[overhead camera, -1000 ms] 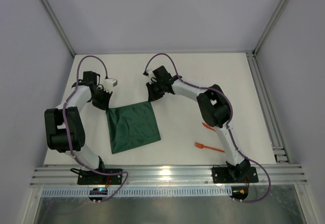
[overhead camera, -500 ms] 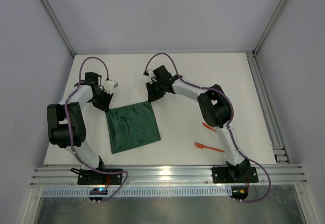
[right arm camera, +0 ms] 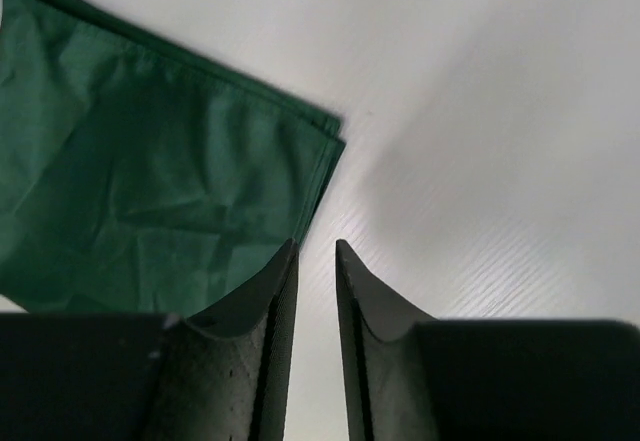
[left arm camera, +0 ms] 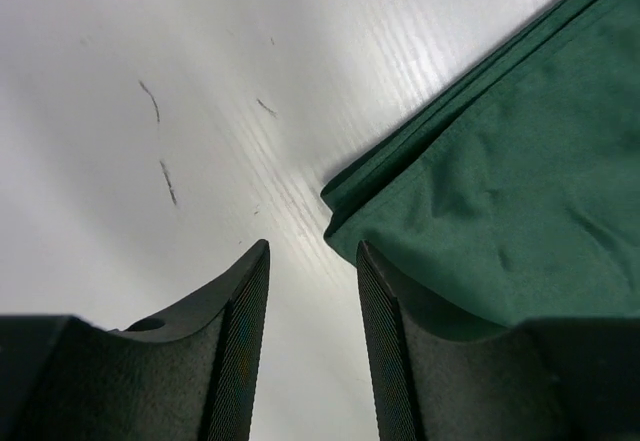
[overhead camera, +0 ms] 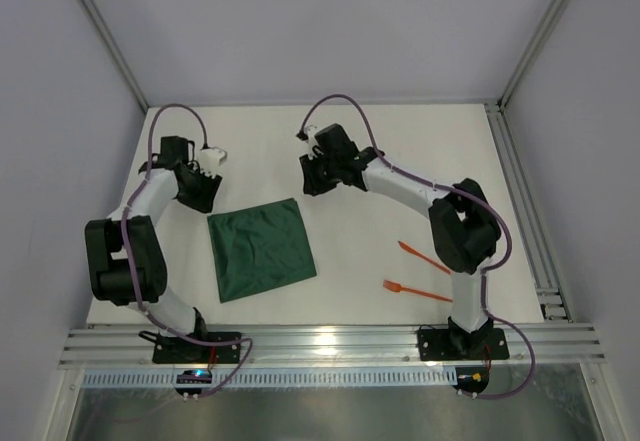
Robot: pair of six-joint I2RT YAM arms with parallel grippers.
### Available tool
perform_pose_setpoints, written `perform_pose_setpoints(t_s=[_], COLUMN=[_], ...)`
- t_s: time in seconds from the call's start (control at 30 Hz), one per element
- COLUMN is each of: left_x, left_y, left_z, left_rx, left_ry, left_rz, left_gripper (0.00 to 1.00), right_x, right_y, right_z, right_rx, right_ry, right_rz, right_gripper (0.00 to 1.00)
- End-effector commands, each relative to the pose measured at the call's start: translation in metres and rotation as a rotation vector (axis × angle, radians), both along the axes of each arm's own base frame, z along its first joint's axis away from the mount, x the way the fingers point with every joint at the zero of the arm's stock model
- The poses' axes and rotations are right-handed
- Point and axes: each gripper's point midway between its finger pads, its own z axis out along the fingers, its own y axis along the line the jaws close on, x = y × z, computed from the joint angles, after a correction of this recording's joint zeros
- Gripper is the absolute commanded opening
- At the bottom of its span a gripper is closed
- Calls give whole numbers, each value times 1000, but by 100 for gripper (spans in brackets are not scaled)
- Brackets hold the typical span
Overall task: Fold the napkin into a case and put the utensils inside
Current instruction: Smooth out the square-folded napkin at the center of the board.
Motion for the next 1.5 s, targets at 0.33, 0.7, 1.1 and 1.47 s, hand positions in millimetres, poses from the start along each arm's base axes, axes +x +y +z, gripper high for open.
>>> perform_pose_setpoints(t_s=[0.33,0.7,1.1,1.47], left_x=[-57,-40,-32,-47], left_y=[-31,-18,-24,-65], left_z=[2,-51,-49,48], left_rx=[-93,-11,-52,-250], left_ry=[89,150,137,33], left_rz=[-46,19,12,-119], left_gripper=[24,21,23,34], right_x=[-176,-182,-178,-157], right_y=[51,9,-41,3], right_z=[-3,-80,-91,-1], right_rx=[174,11,-72,96], right_ry=[145,232,252,128], right_rz=[210,69,-38,60], right_gripper=[6,4,4,4])
